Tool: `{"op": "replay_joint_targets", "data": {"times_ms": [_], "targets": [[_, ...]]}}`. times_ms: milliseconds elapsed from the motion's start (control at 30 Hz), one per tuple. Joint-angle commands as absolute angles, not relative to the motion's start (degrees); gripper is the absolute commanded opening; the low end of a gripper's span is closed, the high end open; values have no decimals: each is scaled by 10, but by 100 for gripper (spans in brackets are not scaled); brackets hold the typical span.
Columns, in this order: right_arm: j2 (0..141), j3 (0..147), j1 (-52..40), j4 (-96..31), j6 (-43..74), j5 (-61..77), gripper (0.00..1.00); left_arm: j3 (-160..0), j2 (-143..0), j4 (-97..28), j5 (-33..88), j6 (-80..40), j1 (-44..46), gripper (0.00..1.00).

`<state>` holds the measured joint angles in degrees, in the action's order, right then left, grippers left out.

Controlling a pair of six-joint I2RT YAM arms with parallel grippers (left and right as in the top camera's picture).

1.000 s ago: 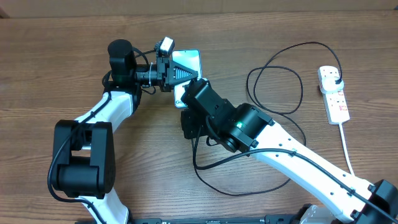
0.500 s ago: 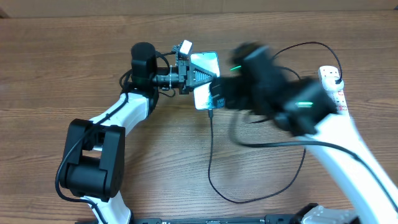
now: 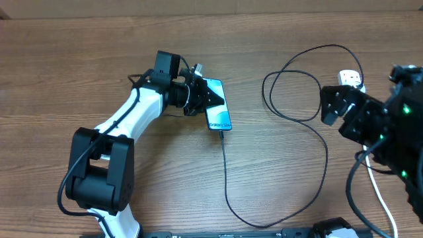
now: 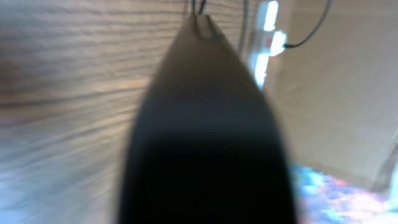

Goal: Plug charger to phone and switch on socket
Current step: 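Lower the phone flat onto the table with the left gripper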

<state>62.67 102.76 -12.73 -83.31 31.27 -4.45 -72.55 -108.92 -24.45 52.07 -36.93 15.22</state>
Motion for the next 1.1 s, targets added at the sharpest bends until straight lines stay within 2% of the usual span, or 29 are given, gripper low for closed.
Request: {"op": "replay_joint_targets", "data": {"times_ms": [0, 200, 333, 633, 967, 1067], "targets": [[627, 1035, -124, -833, 317, -34, 100, -750, -1088, -296, 437, -196, 146, 4], [646, 1035, -124, -839, 317, -5, 98, -751, -1137, -316, 438, -162, 146, 4], [660, 1035, -124, -857, 317, -5, 95, -753, -1172, -311, 486, -113, 144, 4], [685, 1035, -123, -884, 318, -25, 90, -755, -1223, -311, 480, -82, 115, 11], [692, 1035, -121, -889, 329, -85, 90, -755, -1239, -356, 422, -95, 109, 41], [694, 1035, -121, -891, 338, -102, 91, -755, -1239, -385, 384, -95, 109, 45]]}}
